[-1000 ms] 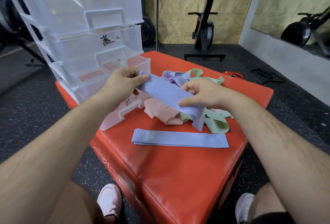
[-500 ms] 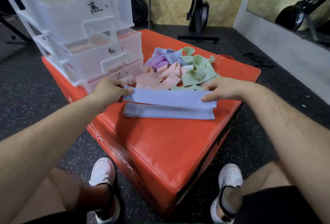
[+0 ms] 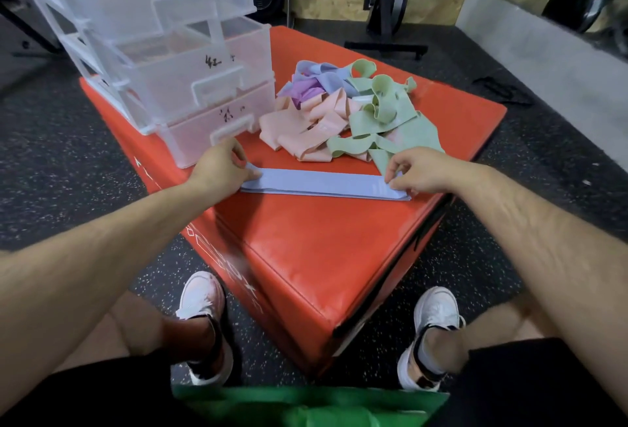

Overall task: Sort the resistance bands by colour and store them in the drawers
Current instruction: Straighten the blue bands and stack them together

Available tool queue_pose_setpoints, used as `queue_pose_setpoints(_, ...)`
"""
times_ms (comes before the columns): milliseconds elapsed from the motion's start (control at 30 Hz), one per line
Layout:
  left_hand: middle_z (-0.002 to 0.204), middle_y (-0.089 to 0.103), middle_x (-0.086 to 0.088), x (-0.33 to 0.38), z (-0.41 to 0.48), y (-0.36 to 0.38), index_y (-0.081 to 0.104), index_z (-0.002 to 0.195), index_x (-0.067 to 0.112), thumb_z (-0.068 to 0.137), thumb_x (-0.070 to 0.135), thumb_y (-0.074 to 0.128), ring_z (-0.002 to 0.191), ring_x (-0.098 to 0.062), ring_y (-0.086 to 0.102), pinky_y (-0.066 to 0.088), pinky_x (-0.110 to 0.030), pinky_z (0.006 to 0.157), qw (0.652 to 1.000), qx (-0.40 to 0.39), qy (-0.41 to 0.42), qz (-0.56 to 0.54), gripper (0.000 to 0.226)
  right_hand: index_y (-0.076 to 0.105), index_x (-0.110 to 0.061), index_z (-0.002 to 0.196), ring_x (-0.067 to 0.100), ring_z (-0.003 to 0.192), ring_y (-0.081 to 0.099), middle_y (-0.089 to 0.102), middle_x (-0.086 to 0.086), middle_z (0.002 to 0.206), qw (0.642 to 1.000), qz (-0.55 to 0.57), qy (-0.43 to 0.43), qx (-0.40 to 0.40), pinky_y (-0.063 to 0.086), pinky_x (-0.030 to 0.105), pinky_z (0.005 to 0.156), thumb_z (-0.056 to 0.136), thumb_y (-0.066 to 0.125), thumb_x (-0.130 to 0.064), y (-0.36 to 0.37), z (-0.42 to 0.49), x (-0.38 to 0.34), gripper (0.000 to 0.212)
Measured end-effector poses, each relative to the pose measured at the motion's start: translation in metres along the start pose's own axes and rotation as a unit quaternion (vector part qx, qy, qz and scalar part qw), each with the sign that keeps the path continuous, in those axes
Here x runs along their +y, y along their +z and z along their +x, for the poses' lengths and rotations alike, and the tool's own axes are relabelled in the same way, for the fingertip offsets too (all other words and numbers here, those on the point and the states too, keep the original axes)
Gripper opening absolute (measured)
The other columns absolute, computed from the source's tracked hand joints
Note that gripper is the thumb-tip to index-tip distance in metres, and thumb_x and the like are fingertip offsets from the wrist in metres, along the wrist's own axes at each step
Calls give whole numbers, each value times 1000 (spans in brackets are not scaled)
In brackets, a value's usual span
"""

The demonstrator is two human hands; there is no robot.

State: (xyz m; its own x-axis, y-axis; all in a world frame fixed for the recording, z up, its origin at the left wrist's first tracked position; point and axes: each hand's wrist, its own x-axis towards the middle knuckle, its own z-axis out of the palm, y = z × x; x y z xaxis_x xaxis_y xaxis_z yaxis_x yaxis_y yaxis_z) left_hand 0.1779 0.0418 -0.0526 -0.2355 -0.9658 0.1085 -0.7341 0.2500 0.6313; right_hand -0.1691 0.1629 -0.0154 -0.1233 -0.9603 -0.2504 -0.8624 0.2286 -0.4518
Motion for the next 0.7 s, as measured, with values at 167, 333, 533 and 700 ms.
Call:
queue_pose_setpoints(167, 90, 60, -8, -5, 1, 5, 60, 74, 21, 79, 26, 80, 84, -26, 58, 34, -28, 67, 995, -9, 66, 68, 21, 73, -30, 79, 15, 57, 47, 54, -3, 63, 996, -73, -27, 33, 35, 27, 51, 79, 76, -23, -3, -2, -1, 8)
queue_pose_setpoints(333, 87, 60, -4, 1, 6, -2, 70, 73, 18, 78, 27, 79, 85, -22, 59, 39, -27, 71, 990, -21, 73, 121, 13, 72, -34, 82, 16, 74, 59, 61, -6, 77, 992, -122, -26, 28, 46, 31, 61, 81, 76, -37, -10, -2, -12, 5)
queue_pose_setpoints(533, 80, 64, 8, 57, 28, 1, 71, 80, 20, 82, 24, 65, 78, -15, 60, 41, -25, 68, 989, 11, 115, 95, 8, 69, -29, 92, 8, 75, 57, 65, -10, 83, 990, -46, -81, 104, 44, 28, 65, 95, 60, -48, -27, 20, -58, 22)
queue_pose_setpoints(700, 111, 68, 0, 106, 68, 25, 71, 108, 17, 88, 23, 64, 104, -20, 62, 45, -26, 86, 988, 8, 150, 38, 22, 68, -21, 96, 17, 86, 61, 68, -4, 96, 984, -28, -101, 147, 50, 35, 77, 100, 54, -38, -33, 63, -79, 22)
